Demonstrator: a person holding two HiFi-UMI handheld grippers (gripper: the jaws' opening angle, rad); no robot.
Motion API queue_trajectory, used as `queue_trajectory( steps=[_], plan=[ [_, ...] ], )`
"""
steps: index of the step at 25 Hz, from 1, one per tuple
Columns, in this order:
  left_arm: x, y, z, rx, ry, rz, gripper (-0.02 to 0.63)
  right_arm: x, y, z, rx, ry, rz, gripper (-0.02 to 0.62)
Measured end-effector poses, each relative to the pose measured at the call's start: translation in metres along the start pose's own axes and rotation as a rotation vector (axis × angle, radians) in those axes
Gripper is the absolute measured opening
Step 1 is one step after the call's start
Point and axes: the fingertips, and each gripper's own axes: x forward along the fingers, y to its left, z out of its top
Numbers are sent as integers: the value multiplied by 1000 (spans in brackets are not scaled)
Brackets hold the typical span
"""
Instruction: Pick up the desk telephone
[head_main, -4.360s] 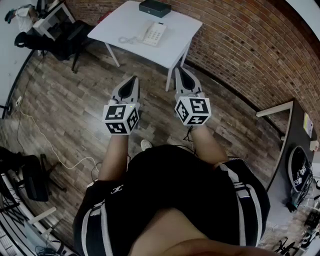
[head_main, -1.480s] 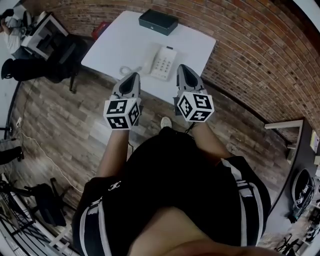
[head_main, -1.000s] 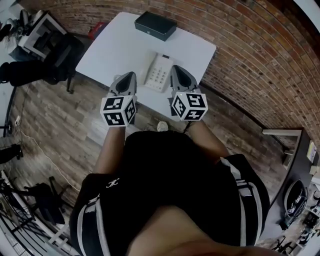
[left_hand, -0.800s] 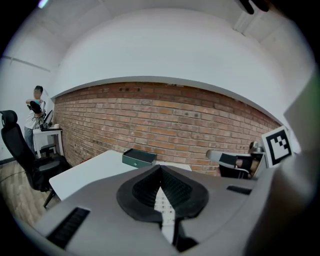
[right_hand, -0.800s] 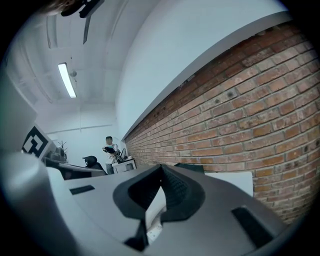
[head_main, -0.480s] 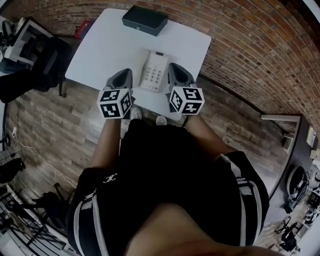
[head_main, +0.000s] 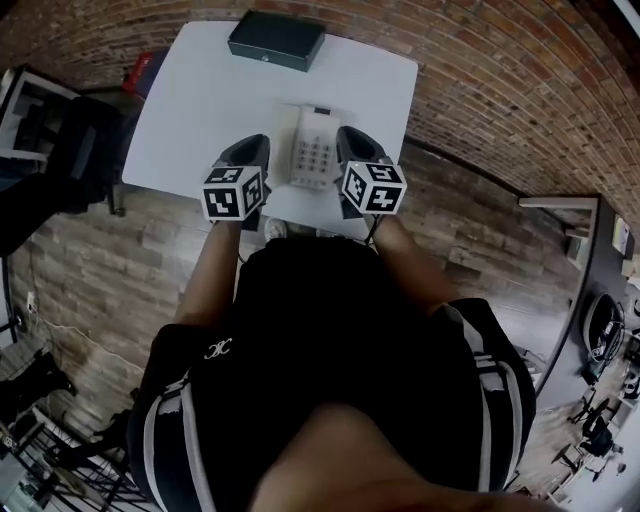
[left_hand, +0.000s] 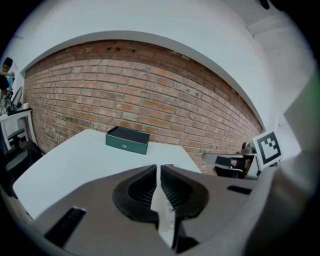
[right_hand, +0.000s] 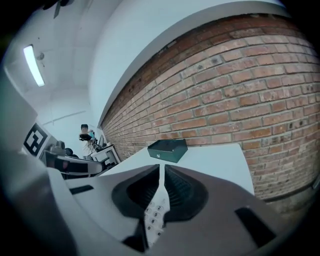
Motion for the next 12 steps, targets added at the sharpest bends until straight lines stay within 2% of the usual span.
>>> queue_trajectory(
  steps=[4, 5, 8, 12],
  plan=[
    [23, 13, -11, -29, 63, -67, 15, 12, -13, -16, 56, 49, -54, 29],
    [29, 15, -14, -38, 80, -88, 36, 16, -16, -20, 62, 63, -62, 45],
    [45, 20, -25, -86, 126, -155, 161, 27, -24, -34, 95, 109, -71, 80],
    [64, 21, -36, -141, 181, -224, 242, 36, -35, -53, 138, 169, -81, 94]
  ],
)
